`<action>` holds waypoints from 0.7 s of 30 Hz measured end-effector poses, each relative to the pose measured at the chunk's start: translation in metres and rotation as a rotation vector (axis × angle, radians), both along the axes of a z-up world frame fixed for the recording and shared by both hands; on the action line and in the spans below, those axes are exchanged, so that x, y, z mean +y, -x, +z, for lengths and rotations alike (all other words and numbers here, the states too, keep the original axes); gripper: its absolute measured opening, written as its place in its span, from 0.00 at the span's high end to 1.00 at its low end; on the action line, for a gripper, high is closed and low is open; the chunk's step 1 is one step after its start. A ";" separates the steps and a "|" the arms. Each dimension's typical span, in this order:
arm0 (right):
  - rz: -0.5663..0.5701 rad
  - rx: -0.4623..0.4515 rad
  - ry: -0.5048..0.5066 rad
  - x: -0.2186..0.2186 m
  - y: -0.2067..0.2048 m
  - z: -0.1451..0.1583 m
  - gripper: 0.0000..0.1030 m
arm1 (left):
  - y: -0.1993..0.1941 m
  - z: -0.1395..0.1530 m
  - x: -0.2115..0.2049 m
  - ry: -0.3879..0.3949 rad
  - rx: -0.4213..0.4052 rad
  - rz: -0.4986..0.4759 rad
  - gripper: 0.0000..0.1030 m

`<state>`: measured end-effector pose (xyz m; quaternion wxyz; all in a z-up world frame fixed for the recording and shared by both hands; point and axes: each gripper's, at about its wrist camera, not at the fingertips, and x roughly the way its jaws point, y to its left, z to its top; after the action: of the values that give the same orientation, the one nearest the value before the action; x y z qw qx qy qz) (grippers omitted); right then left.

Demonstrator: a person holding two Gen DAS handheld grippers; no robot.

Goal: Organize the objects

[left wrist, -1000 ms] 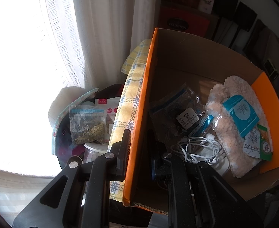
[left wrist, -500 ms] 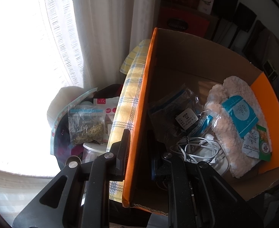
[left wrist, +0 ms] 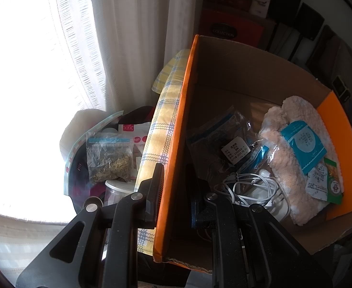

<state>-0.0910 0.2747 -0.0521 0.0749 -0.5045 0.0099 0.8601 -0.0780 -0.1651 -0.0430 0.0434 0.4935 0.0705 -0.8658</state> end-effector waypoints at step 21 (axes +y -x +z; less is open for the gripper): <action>0.027 0.086 0.021 -0.002 -0.013 0.030 0.69 | 0.001 0.000 -0.001 -0.001 0.000 -0.001 0.85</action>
<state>-0.0784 0.2724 -0.0221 0.0573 -0.4677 0.0152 0.8819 -0.0787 -0.1657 -0.0430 0.0427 0.4936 0.0706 -0.8657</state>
